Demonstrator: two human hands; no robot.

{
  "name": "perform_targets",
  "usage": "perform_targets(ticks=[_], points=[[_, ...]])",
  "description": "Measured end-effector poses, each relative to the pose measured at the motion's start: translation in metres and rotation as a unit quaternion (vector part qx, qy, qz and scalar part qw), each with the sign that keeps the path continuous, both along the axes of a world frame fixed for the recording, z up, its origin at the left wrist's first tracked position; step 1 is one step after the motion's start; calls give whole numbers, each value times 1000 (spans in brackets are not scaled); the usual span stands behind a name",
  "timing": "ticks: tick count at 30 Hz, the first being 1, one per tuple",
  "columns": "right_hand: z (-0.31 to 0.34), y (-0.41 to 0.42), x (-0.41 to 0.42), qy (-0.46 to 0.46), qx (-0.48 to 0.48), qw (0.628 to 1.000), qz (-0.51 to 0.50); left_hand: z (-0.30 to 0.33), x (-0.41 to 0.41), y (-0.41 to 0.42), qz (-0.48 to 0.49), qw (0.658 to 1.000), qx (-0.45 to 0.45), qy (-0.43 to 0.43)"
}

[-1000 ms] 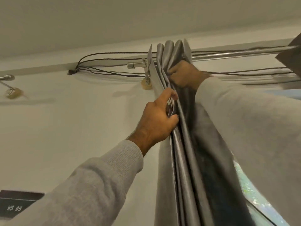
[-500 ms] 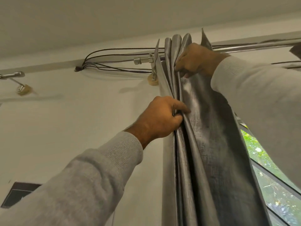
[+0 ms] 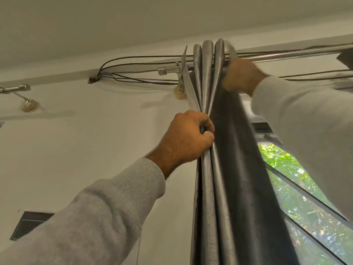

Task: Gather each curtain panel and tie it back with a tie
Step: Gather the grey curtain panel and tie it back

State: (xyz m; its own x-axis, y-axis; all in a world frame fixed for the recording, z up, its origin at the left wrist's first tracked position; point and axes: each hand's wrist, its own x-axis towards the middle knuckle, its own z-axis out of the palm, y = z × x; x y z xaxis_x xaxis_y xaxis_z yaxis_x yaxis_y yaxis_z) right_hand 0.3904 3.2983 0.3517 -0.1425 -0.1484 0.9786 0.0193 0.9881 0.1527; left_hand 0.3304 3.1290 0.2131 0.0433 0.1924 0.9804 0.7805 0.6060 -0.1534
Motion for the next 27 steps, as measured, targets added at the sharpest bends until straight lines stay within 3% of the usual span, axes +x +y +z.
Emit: perform_targets(ticks=[2, 5, 10, 15, 18, 22, 26, 27], points=[[8, -21, -11, -28, 23, 997, 74, -2, 2, 4, 1, 1000, -25, -2], [22, -25, -17, -74, -59, 970, 222, -4, 3, 6, 18, 998, -60, -10], [10, -13, -15, -126, -27, 965, 230, -10, 3, 20, -37, 998, -2, -53], [4, -22, -6, -167, -69, 933, 311, -25, 0, 40, 55, 996, 56, -45], [-10, -22, -10, -198, -126, 899, 370, -35, -5, 44, 18, 993, 109, -46], [-22, -12, -28, -206, -170, 879, 395, -36, -14, 40, -73, 966, 198, -151], [-27, -15, -52, -188, -224, 837, 463, -35, -23, 39, -101, 967, 169, -162], [-27, -21, -52, -185, -204, 844, 460, -34, -25, 40, -112, 970, 145, -158]])
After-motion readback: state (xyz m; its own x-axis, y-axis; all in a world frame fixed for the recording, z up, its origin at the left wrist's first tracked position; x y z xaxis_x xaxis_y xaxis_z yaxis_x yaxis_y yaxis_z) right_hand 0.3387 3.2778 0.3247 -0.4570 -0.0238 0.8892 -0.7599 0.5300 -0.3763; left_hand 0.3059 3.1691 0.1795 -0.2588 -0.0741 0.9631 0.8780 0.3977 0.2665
